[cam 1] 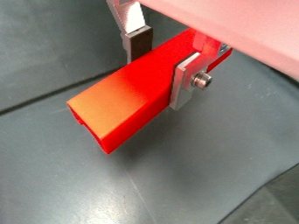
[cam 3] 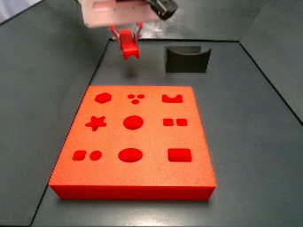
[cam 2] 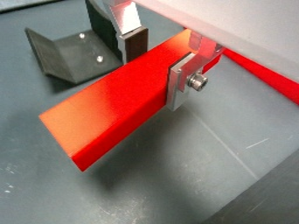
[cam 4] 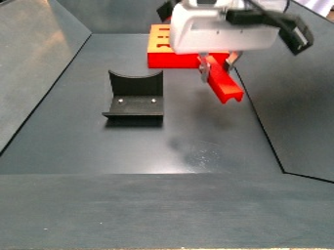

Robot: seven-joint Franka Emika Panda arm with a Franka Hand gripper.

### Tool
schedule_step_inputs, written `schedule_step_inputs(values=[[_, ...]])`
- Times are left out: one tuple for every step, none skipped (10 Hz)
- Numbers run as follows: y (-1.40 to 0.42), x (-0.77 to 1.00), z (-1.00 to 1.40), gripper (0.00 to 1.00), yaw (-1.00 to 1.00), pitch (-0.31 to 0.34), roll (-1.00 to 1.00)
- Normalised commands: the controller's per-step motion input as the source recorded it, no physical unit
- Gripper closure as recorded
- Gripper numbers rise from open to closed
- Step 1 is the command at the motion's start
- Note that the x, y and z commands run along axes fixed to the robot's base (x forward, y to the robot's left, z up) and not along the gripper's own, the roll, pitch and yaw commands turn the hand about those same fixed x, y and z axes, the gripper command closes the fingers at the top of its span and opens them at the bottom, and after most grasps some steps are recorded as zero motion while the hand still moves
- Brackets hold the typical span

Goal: Pick up the arch object. Move up. Place the arch object on the fixture. Regrasp the arch object. Rotate the arch object. Move to above the board. Insert the arch object.
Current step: Place the arch object on the fixture.

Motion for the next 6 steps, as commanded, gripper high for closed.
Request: schedule_step_inputs(values=[[-0.01, -0.02, 1.00, 1.00, 0.00, 0.024, -0.02], [-0.01, -0.02, 1.00, 1.00, 0.00, 0.026, -0.02], [-0.01, -0.02, 1.00, 1.00, 0.00, 0.029, -0.03], [-0.01, -0.02, 1.00, 1.00, 0.00, 0.029, -0.04], [-0.02, -0.02, 1.00, 1.00, 0.01, 0.029, -0.05], [-0.02, -0.02, 0.91, 1.00, 0.01, 0.033, -0.05]])
